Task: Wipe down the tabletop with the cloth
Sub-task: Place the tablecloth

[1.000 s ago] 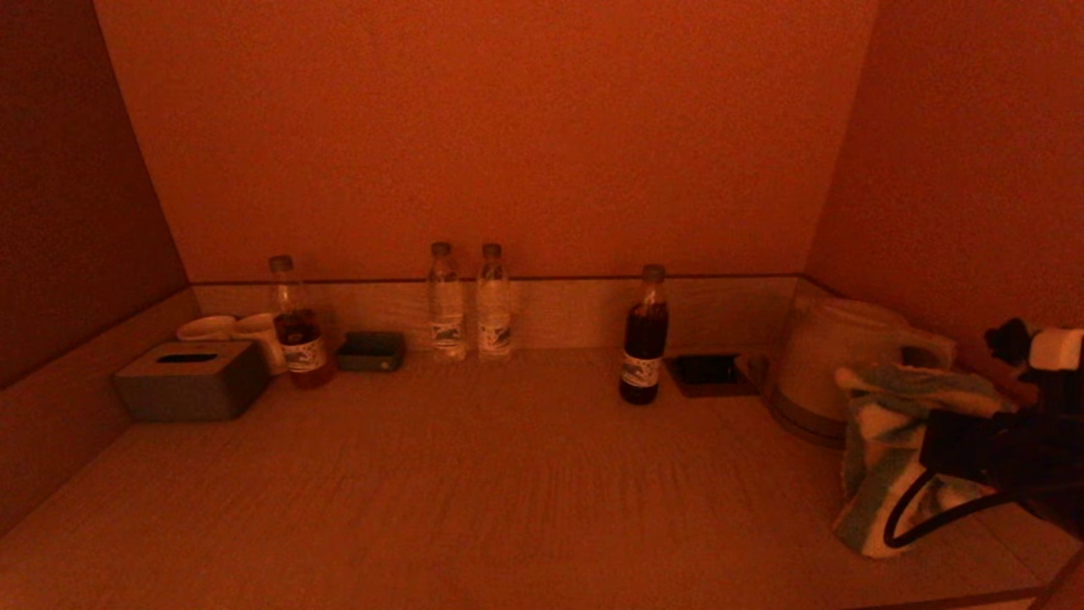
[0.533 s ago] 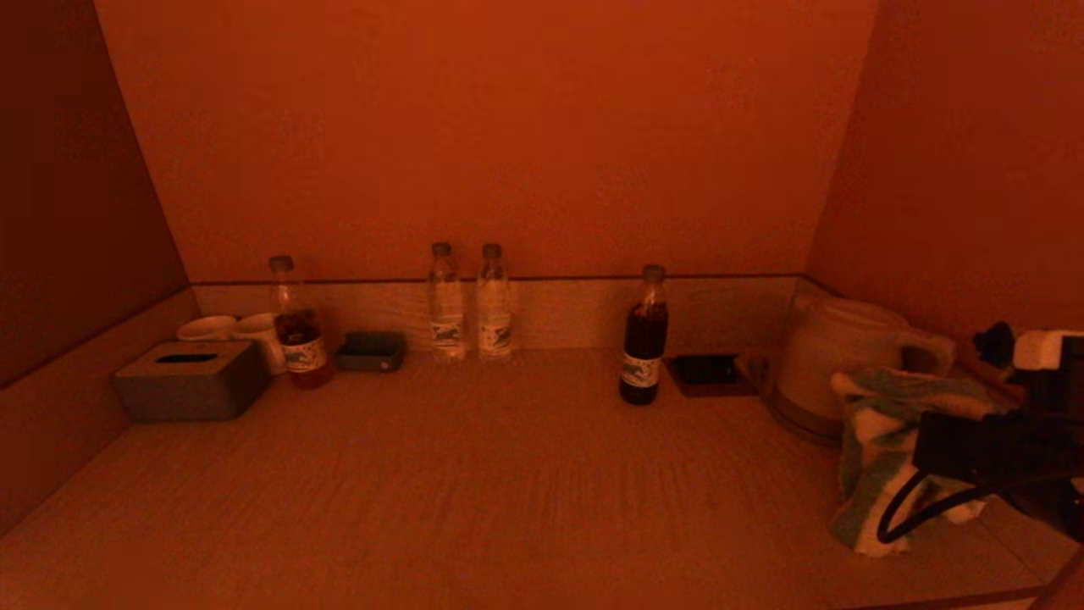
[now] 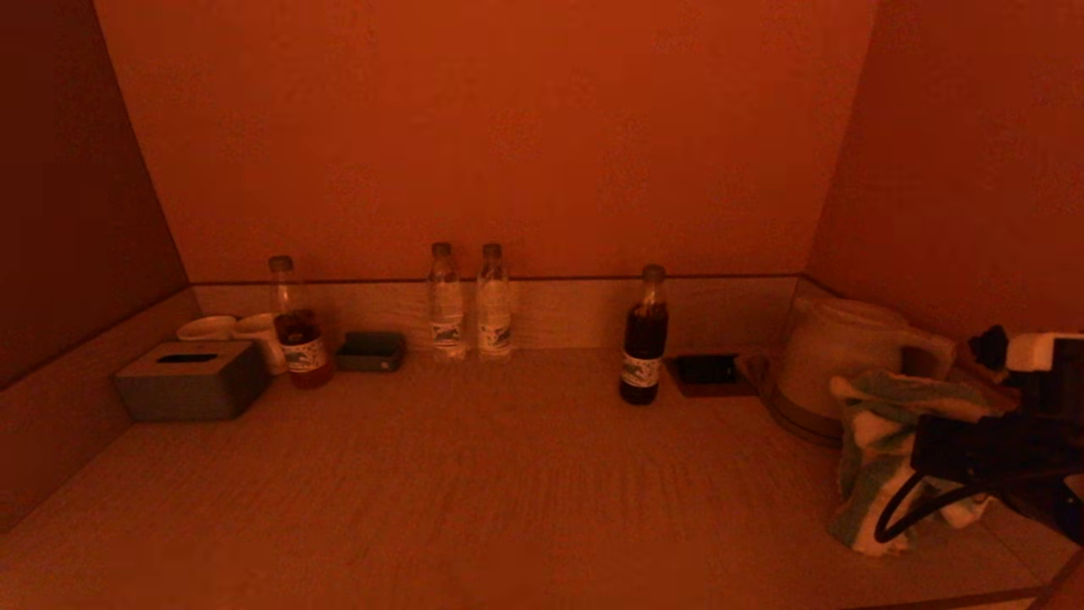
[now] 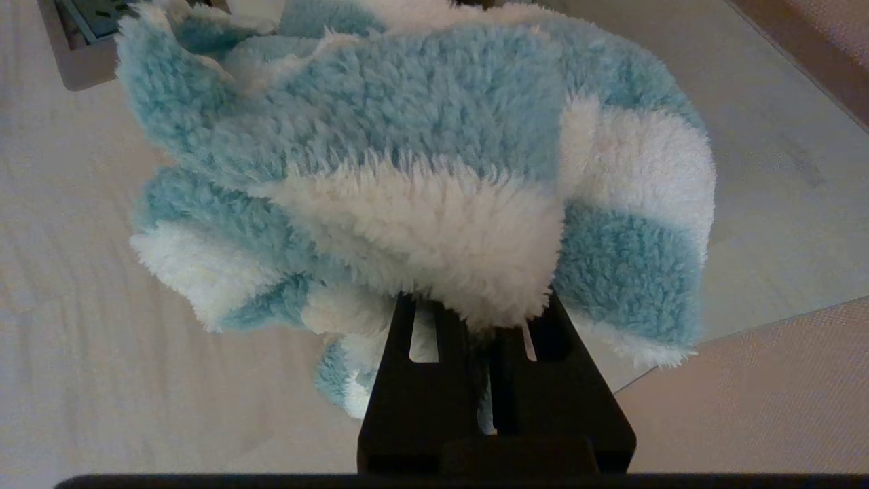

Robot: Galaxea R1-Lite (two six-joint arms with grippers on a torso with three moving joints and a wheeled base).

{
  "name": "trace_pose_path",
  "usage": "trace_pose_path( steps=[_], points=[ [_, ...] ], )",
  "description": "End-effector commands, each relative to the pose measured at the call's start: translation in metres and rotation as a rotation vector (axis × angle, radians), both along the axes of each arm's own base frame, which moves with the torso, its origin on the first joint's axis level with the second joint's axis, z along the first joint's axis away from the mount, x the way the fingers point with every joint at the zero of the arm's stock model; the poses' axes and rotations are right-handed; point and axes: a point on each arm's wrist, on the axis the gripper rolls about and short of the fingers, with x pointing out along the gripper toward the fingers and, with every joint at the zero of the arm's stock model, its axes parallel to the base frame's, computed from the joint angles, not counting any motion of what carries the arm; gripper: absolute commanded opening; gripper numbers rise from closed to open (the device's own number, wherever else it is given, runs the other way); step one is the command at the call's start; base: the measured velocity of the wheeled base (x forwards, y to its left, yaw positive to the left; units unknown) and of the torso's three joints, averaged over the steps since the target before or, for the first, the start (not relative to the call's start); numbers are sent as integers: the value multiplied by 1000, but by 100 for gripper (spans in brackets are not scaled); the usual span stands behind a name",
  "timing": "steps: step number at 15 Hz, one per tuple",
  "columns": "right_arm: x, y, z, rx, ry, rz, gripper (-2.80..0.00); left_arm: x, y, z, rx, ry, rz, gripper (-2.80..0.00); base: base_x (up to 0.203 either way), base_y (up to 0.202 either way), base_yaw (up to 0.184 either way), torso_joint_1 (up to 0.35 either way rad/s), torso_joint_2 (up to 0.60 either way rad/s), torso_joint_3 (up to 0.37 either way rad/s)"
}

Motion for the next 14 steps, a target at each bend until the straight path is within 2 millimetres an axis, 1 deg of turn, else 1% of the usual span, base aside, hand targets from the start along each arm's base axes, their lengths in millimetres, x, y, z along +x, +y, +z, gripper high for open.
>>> trace_pose_path(
  steps=[1,2,3,14],
  points=[
    [0,0,-1,0,1,-3,-280,0,0,0,-1,-1,0,-280,0,0,0,0,0,0],
    [1,0,-1,0,3,-4,-254,0,0,0,-1,-1,0,-280,0,0,0,0,0,0],
    [1,0,-1,0,4,-5,0,0,0,0,-1,-1,0,-280,0,0,0,0,0,0],
    [-2,0,1,-3,-8,-2,0,0,0,0,-1,-1,-2,-280,0,0,0,0,0,0]
  ],
)
